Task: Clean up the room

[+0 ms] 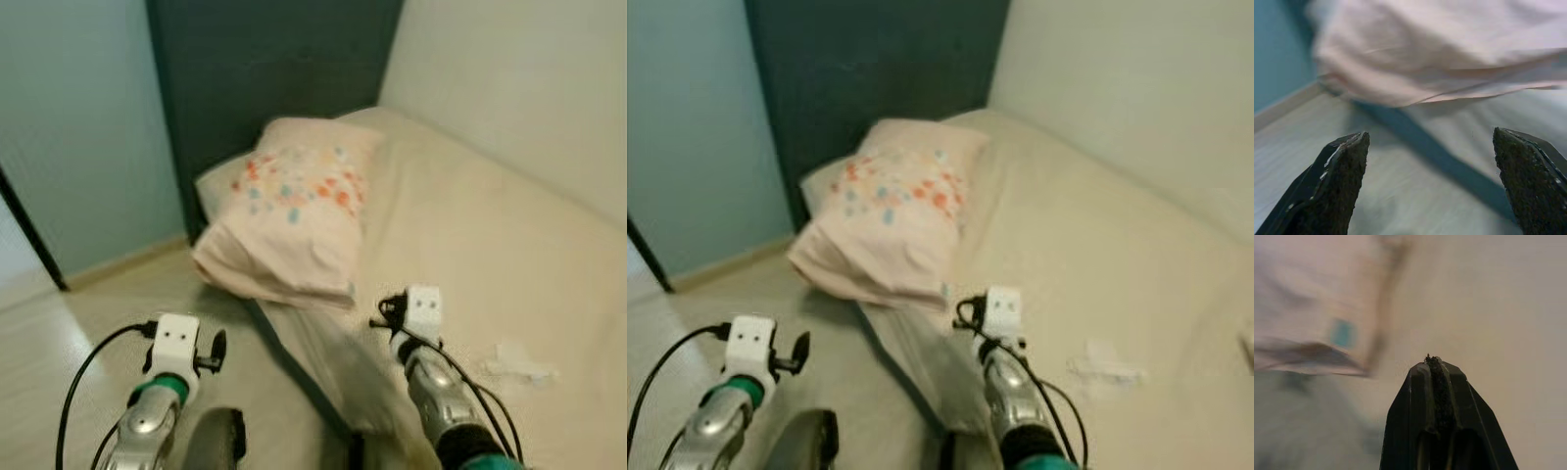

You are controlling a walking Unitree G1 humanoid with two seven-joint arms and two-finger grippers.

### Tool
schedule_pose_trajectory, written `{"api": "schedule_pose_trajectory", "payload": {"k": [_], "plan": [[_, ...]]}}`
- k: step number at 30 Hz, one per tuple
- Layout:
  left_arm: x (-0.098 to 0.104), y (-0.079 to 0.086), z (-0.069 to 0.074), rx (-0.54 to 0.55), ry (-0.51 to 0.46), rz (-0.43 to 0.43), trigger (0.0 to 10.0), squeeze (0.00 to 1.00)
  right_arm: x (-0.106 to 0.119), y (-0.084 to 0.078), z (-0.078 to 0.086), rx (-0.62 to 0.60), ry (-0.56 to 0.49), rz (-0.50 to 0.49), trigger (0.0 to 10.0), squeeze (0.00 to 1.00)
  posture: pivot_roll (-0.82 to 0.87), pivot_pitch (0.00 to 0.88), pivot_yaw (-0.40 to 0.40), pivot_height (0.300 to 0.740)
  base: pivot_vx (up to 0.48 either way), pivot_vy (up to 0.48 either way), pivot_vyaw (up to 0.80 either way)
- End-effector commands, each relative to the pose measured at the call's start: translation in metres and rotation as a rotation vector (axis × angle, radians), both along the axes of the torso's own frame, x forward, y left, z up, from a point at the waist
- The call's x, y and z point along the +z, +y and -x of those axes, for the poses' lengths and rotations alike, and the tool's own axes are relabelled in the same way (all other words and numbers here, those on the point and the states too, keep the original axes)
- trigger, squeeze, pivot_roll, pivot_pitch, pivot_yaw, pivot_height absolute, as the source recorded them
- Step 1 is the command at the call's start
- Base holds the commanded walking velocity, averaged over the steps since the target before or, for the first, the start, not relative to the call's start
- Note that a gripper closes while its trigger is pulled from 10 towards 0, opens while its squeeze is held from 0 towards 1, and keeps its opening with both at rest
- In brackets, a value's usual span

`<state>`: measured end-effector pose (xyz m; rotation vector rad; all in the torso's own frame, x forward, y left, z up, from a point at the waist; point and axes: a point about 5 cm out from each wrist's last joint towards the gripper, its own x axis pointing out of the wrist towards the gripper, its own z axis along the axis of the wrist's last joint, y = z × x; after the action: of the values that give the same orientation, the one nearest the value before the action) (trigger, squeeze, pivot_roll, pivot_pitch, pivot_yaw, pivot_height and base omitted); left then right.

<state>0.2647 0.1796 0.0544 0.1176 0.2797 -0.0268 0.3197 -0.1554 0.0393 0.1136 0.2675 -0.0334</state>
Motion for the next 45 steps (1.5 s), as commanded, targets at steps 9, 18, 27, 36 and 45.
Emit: {"api": "schedule_pose_trajectory", "payload": {"k": [9, 18, 27, 36, 45], "plan": [[0.001, -0.003, 0.003, 0.002, -0.001, 0.001, 10.0, 0.0, -0.001, -0.004, -0.001, -0.004, 0.012, 0.011, 10.0, 0.0, 0.16, 0.0, -0.101, 0.6, 0.0, 0.0, 0.0], [0.007, 0.005, 0.002, 0.025, -0.03, -0.018, 10.0, 0.0, 0.011, -0.012, -0.016, -0.069, 0.012, 0.025, 10.0, 0.0, 0.17, 0.0, -0.097, 0.57, 0.0, 0.0, 0.0], [0.012, 0.021, 0.011, 0.036, -0.041, -0.06, 10.0, 0.0, 0.016, -0.037, -0.022, -0.183, 0.059, 0.051, 10.0, 0.0, 0.18, 0.033, -0.097, 0.545, 0.0, 0.0, 0.0], [0.036, 0.023, 0.013, -0.025, -0.129, -0.047, 10.0, 0.0, 0.02, -0.092, -0.015, -0.361, 0.113, 0.088, 10.0, 0.0, 0.17, 0.092, -0.044, 0.52, 0.0, 0.0, 0.0], [0.056, 0.036, 0.014, -0.007, -0.195, -0.048, 10.0, 0.0, 0.021, -0.097, -0.015, -0.409, 0.128, 0.081, 10.0, 0.0, 0.23, 0.149, -0.055, 0.52, 0.0, 0.0, 0.0]]}}
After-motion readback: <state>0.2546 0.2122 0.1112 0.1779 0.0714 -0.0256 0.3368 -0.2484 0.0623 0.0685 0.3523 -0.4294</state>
